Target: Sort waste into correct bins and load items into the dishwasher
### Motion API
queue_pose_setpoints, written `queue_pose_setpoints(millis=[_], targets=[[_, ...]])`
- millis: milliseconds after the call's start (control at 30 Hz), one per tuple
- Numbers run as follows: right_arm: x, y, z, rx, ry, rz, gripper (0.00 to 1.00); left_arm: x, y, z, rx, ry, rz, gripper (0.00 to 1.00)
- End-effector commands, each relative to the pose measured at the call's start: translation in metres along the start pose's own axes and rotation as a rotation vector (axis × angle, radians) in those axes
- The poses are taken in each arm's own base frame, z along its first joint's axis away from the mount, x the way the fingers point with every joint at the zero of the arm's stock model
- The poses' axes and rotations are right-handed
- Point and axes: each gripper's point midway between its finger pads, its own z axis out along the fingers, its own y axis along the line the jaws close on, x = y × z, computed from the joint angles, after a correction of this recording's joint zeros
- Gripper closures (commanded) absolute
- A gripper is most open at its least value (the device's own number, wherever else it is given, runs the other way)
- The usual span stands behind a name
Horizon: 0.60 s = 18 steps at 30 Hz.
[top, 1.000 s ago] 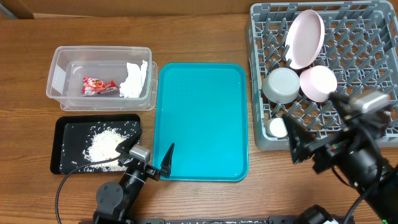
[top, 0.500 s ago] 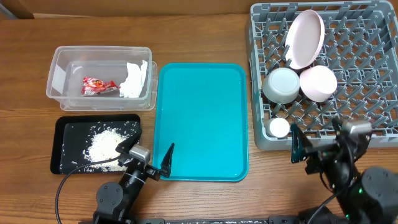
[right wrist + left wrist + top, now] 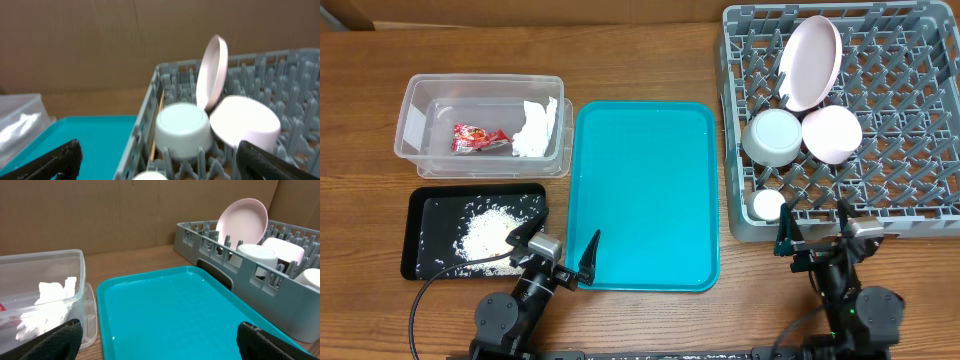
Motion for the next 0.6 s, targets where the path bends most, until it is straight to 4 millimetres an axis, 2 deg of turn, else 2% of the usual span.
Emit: queue_pose_setpoints(millis=[0, 267, 567], targets=[[0.008, -0.002, 0.005, -0.010, -0.057, -0.006, 0.00, 0.000, 0.000, 0.000, 0.005, -0.006, 0.016, 0.00], [0.027, -0.010, 0.007, 0.026, 0.001, 0.001, 0.00, 0.000, 0.000, 0.000, 0.005, -0.006, 0.016, 0.00], [0.026, -0.010, 0.007, 0.026, 0.000, 0.001, 0.00, 0.000, 0.000, 0.000, 0.005, -0.006, 0.016, 0.00]])
